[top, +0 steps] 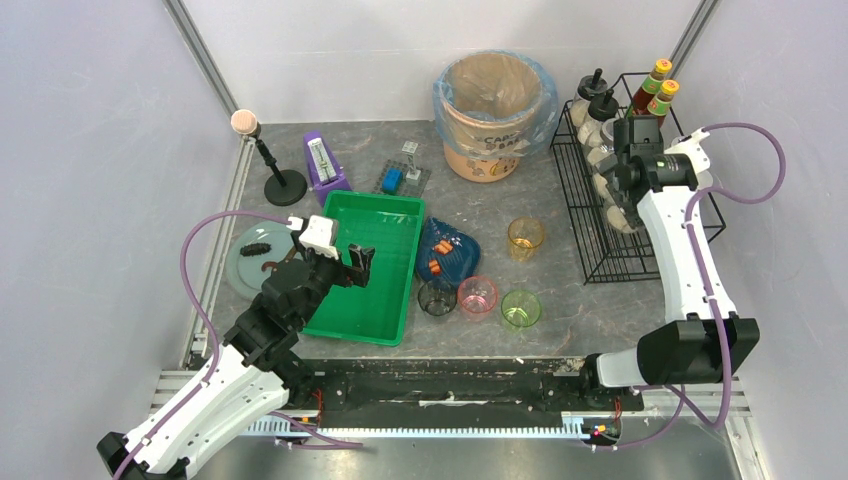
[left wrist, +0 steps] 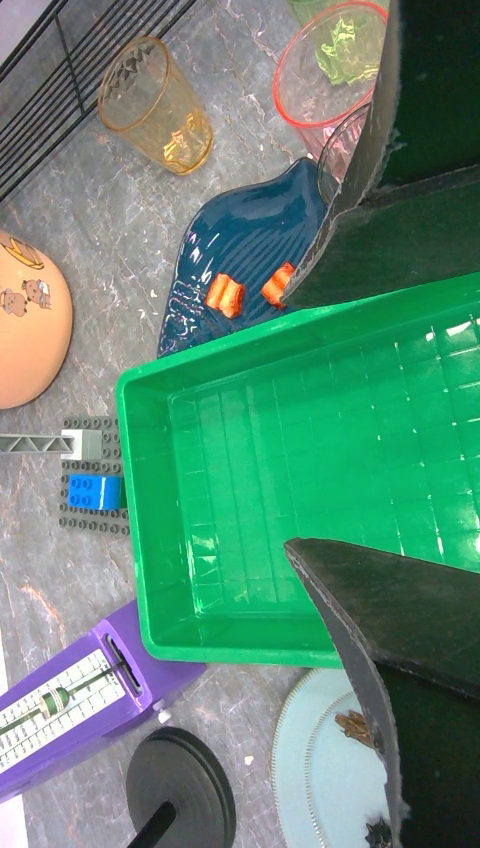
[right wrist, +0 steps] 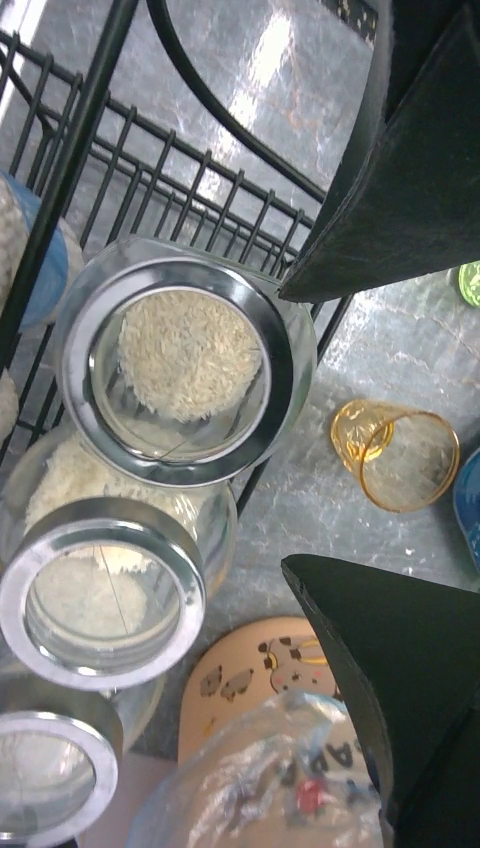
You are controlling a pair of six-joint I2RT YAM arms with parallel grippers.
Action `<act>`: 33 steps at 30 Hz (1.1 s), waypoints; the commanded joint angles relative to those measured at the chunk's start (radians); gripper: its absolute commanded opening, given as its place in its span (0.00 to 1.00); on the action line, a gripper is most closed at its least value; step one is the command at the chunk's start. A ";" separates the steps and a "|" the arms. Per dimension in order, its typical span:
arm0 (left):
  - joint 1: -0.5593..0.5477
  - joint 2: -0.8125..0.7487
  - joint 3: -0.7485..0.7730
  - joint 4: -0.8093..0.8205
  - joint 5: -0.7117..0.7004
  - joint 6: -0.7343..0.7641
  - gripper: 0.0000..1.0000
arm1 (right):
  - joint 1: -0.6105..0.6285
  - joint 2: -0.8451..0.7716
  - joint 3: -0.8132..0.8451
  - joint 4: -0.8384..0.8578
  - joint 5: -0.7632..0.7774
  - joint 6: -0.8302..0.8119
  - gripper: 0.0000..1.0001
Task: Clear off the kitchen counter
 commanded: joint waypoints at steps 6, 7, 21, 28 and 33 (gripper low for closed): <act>-0.003 -0.009 0.009 0.021 -0.009 0.014 0.90 | 0.001 -0.085 -0.013 0.100 -0.059 0.014 0.98; -0.003 -0.009 0.009 0.021 -0.007 0.014 0.90 | 0.001 -0.094 -0.022 0.098 -0.050 0.009 0.98; -0.003 0.004 0.013 0.021 -0.006 0.012 0.90 | 0.001 -0.450 -0.354 0.265 -0.076 -0.428 0.98; -0.003 0.021 0.018 0.018 -0.002 0.005 0.90 | 0.001 -0.632 -0.444 0.473 -0.281 -0.784 0.98; -0.003 0.050 0.033 0.008 0.020 -0.042 0.90 | 0.001 -0.581 -0.404 0.446 -0.469 -0.912 0.98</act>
